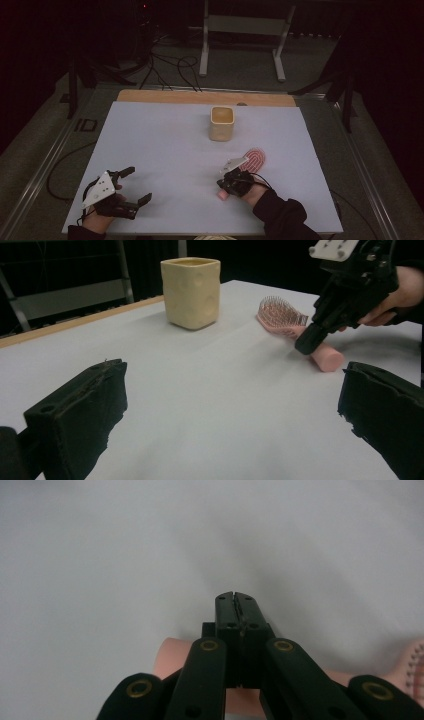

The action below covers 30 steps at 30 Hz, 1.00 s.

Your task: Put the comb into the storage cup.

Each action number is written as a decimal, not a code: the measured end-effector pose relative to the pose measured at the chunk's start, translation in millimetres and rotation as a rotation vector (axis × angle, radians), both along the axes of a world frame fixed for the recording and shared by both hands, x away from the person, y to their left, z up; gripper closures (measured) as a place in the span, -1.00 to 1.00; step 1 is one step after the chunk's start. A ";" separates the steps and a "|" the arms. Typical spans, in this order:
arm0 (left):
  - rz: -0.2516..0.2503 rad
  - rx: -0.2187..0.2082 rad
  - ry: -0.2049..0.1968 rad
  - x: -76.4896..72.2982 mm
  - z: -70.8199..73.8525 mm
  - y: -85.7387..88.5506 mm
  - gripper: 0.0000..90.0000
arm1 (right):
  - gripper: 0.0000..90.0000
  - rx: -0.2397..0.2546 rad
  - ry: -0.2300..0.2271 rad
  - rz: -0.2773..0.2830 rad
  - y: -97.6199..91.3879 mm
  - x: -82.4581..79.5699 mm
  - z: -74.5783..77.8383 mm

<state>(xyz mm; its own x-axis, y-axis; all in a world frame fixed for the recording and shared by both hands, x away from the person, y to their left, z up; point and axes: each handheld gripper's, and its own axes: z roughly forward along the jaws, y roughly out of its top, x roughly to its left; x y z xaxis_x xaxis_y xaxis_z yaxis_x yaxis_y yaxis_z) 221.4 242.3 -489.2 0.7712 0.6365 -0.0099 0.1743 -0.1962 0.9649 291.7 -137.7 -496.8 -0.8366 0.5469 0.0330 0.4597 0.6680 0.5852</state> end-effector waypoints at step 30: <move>0.000 -0.005 0.004 0.4 -0.2 0.0 -1.00 | 1.00 -0.050 0.032 -0.053 -70.6 -35.7 6.1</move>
